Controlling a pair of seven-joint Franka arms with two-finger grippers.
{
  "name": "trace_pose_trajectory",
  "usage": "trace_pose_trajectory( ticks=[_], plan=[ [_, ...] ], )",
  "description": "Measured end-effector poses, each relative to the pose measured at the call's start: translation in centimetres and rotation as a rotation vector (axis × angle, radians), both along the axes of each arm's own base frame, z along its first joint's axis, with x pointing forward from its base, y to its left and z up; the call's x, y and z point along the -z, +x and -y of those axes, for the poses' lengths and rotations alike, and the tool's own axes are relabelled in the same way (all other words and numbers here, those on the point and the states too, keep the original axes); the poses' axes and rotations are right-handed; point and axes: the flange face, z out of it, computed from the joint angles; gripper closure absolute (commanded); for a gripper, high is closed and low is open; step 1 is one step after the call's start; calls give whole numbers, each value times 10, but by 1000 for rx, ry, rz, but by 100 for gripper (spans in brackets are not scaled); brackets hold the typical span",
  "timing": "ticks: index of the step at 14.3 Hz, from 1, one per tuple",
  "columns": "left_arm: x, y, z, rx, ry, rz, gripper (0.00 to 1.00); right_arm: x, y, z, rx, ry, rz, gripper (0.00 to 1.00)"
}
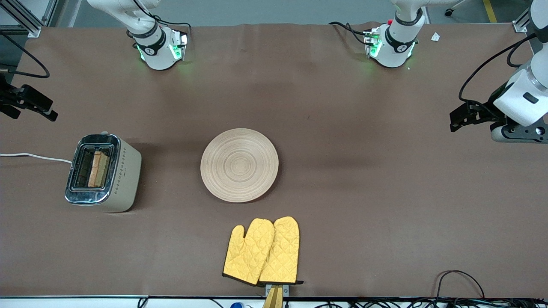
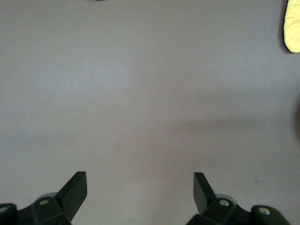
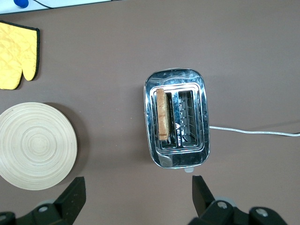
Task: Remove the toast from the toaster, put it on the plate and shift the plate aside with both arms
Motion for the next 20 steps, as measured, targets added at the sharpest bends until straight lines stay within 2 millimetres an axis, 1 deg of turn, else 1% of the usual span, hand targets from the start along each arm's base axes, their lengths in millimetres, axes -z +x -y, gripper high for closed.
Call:
trace_pose_trajectory(
  ticks=[3,5,10,13,16,20],
  plan=[
    [-9,-1,6,11,-3,17,0,0,0,0,0,0,-2,0],
    [-4,1,7,12,-2,4,0,0,0,0,1,0,-3,0],
    [19,12,5,9,-3,-35,0,0,-1,7,13,0,-3,0],
    [32,17,11,19,-5,-54,0,0,-1,8,14,0,-4,0],
    [34,17,22,37,-7,-52,0,0,-1,8,15,0,-4,0],
    [34,17,22,38,-8,-50,0,0,0,14,25,0,4,0]
  ],
)
